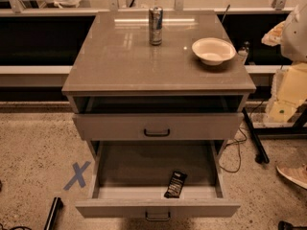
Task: Pick rxbar chocolate from middle drawer and place on counter
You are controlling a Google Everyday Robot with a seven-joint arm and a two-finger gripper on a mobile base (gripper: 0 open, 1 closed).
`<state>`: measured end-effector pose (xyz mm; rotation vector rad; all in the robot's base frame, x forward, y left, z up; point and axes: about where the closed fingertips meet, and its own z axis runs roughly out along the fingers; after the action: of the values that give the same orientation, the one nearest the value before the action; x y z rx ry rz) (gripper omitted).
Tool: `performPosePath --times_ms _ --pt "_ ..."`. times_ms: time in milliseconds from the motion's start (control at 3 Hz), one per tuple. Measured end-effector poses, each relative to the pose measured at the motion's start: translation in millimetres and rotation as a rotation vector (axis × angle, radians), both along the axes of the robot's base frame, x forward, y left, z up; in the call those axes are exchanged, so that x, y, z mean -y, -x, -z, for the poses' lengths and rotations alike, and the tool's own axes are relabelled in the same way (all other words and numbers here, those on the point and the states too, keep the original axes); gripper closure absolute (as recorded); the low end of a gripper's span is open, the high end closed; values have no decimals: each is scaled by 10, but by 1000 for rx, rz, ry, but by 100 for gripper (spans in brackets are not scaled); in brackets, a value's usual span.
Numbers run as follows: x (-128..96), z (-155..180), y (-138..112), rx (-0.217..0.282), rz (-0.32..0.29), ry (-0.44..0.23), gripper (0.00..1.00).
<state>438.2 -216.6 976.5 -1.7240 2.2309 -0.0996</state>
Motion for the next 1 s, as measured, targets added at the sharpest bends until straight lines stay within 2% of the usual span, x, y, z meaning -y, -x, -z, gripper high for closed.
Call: performPosePath --times_ms 333,667,1000 --pt "-1 2 0 0 0 0 0" --pt "-105 375 -77 -40 -73 -4 0" --pt "-253 941 -70 -44 -179 23 0"
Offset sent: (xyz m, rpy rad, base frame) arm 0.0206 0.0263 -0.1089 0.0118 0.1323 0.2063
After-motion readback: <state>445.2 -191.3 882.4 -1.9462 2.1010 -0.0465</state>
